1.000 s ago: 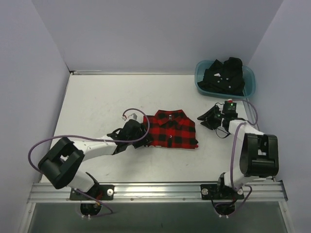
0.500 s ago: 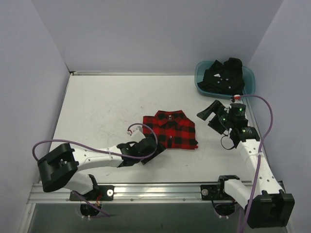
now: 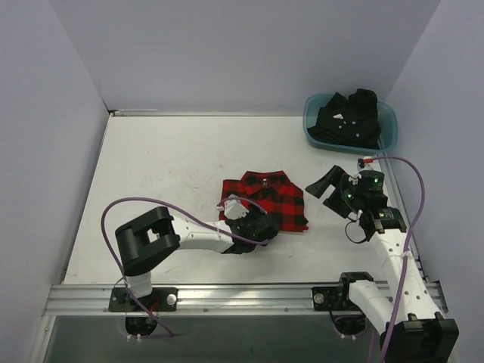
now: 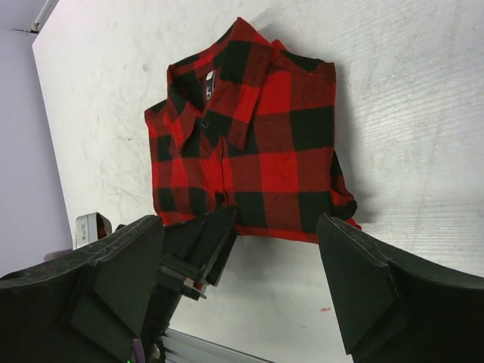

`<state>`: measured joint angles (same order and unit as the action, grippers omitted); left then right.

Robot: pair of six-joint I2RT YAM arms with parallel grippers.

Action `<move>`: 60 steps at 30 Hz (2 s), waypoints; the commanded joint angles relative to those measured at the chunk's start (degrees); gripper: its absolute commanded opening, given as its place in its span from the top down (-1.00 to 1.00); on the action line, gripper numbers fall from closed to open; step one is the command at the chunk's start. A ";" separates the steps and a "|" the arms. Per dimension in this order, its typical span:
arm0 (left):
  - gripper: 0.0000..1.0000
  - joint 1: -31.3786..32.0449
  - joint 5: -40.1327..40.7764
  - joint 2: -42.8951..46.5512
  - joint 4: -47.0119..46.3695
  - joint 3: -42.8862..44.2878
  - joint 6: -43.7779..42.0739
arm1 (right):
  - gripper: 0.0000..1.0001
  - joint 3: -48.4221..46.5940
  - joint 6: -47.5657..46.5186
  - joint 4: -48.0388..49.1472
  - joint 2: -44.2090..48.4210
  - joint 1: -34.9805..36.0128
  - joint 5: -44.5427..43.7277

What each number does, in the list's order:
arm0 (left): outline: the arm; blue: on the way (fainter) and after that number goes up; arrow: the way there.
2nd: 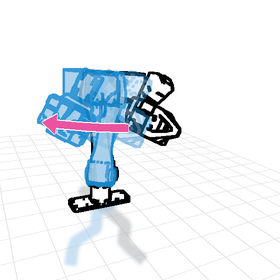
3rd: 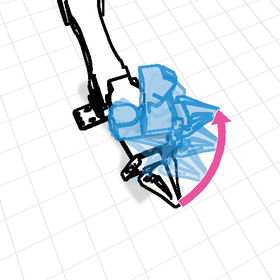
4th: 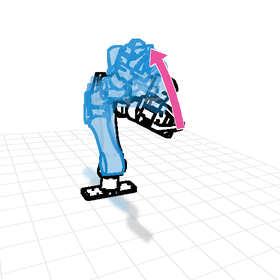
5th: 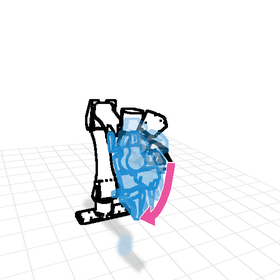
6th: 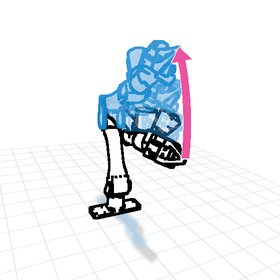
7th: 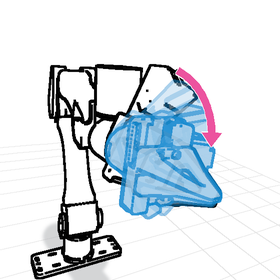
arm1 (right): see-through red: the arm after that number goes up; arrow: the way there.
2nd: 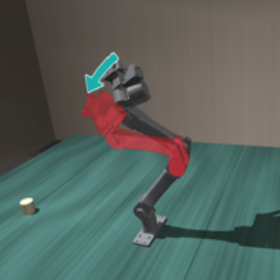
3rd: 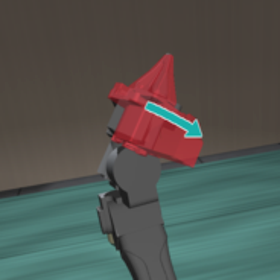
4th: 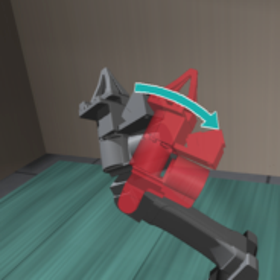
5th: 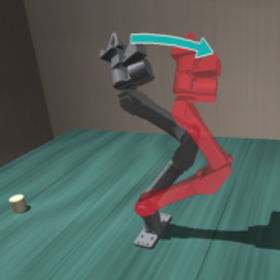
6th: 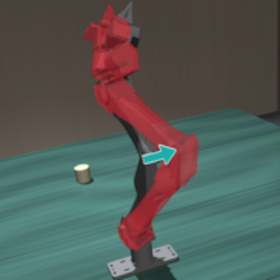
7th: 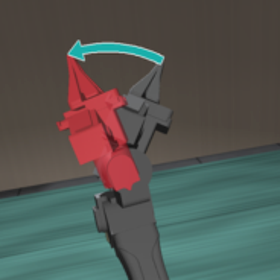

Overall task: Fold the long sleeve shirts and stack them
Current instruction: Neatly place the folded shirt to the corner

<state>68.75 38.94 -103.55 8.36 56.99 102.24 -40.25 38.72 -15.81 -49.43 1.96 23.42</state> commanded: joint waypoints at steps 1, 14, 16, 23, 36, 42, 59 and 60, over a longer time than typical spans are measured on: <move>-0.44 -2.21 3.52 -2.44 1.31 1.54 2.97 | -0.69 0.35 -1.28 -0.45 0.48 -0.02 1.63; 0.99 -16.62 -2.28 -0.25 -9.92 -5.31 -5.01 | -0.68 -0.44 -3.04 -0.80 -0.05 -0.55 1.81; 1.00 -20.39 -3.86 0.71 -11.60 -6.45 -7.65 | -0.68 -0.79 -3.74 -0.88 -0.14 -0.64 1.80; 1.00 -40.16 -13.86 2.03 -15.12 -5.06 -22.31 | -0.66 -3.16 -5.50 -2.20 -1.72 -0.73 1.80; 0.95 -73.22 -35.42 -12.98 0.25 23.94 -49.23 | -0.65 -5.80 -7.25 -3.35 -4.71 -0.46 2.68; 0.78 -79.99 -41.75 -23.00 2.45 34.14 -53.01 | -0.64 -6.68 -7.61 -3.70 -6.82 -0.29 2.77; 0.04 -84.40 -46.06 -22.85 -6.32 27.83 -50.04 | -0.64 -7.65 -9.19 -4.05 -8.32 0.59 1.81; -0.04 -84.31 -45.97 -21.88 -7.12 26.52 -49.51 | -0.64 -7.65 -9.36 -4.05 -8.14 0.77 1.80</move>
<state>-15.79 -6.98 -127.46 1.32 87.94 50.83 -45.56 30.52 -18.92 -58.43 2.02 25.10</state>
